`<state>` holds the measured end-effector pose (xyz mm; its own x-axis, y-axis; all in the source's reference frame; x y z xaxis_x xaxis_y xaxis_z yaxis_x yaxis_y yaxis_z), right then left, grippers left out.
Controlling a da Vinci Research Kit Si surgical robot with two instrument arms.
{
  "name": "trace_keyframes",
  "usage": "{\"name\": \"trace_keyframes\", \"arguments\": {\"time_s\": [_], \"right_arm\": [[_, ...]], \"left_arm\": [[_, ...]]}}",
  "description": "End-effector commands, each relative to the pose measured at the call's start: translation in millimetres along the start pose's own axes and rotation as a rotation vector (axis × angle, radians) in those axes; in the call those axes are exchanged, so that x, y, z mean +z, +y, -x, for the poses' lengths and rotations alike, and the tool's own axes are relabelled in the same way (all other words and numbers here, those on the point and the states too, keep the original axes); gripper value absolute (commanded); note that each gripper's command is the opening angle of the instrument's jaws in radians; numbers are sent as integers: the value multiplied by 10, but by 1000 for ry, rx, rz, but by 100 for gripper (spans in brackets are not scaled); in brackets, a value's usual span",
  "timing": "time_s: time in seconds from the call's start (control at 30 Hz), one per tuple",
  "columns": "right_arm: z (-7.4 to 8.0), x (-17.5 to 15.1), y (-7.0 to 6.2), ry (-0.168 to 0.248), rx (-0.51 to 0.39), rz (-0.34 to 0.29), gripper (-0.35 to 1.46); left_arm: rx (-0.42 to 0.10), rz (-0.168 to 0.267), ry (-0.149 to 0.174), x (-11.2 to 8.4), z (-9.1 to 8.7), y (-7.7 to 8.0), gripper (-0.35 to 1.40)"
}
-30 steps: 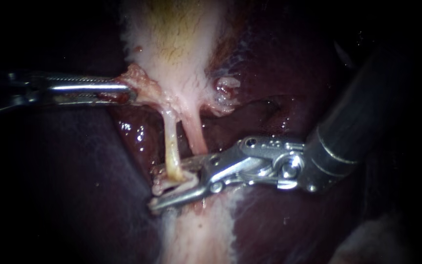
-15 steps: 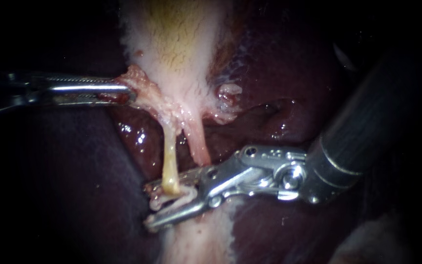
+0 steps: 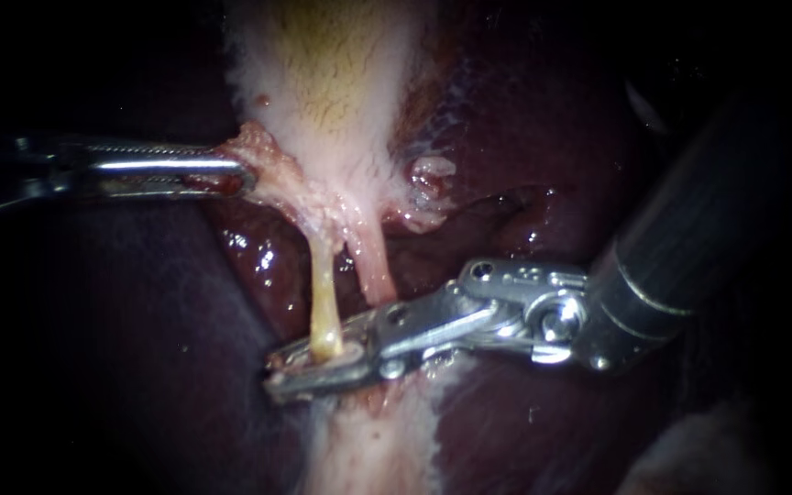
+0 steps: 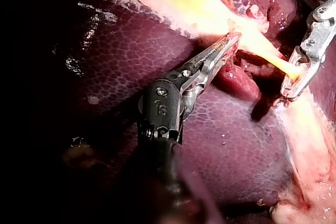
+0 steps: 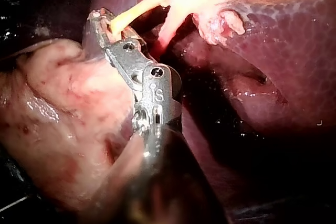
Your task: Clipping second clip left tube
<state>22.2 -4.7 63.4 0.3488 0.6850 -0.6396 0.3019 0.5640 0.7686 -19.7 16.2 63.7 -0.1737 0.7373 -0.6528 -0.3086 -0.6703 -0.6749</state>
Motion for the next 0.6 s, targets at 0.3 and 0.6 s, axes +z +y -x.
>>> {"name": "trace_keyframes", "arguments": {"time_s": [0.3,0.6], "right_arm": [[0,-8,4,-27,22,6,-35],[3,-12,8,-27,33,5,-35]], "left_arm": [[0,0,0,0,0,0,-35],[0,1,0,0,0,-2,-35]]}}
